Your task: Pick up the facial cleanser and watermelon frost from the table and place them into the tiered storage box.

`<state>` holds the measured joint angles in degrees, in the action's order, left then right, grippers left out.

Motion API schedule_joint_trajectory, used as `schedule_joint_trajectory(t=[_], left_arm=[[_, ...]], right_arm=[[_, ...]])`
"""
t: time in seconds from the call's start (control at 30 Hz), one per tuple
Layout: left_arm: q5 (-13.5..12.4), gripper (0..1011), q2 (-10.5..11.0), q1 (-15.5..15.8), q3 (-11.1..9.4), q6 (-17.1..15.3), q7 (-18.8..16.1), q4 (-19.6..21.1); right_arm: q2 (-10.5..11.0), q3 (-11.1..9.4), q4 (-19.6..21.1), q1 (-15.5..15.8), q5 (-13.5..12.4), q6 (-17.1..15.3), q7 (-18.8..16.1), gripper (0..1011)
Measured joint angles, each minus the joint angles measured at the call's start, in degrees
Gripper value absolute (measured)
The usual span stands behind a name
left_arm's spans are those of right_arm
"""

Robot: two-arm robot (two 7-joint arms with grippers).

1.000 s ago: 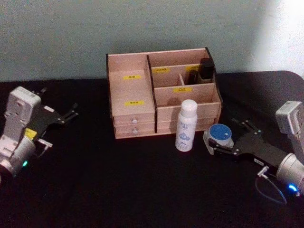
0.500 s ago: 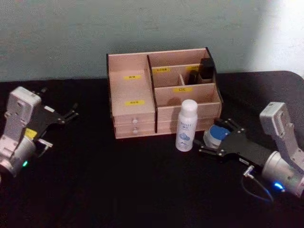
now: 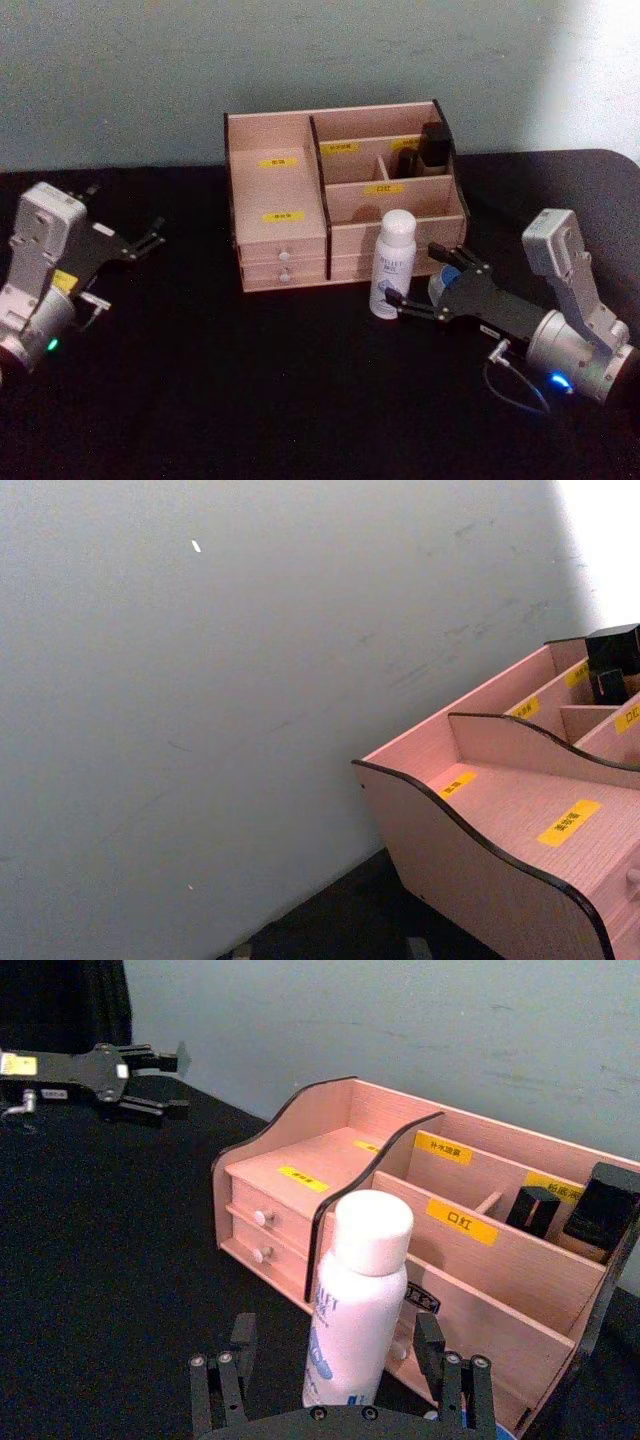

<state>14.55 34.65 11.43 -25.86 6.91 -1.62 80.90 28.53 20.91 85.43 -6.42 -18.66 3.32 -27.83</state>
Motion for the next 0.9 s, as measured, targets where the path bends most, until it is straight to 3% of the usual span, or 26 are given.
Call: schedule_joint_trajectory(t=[0.47, 0.9], left_arm=[[0.0, 1001, 0.0, 0.0, 0.0, 0.0, 0.0, 0.0], [0.0, 1001, 0.0, 0.0, 0.0, 0.0, 0.0, 0.0]], right_arm=[[-3.2, 0.4, -4.5, -3.6, 0.5, -0.4, 0.3, 1002], [-4.6, 0.6, -7.2, -5.4, 0.2, -0.7, 0.2, 1002]])
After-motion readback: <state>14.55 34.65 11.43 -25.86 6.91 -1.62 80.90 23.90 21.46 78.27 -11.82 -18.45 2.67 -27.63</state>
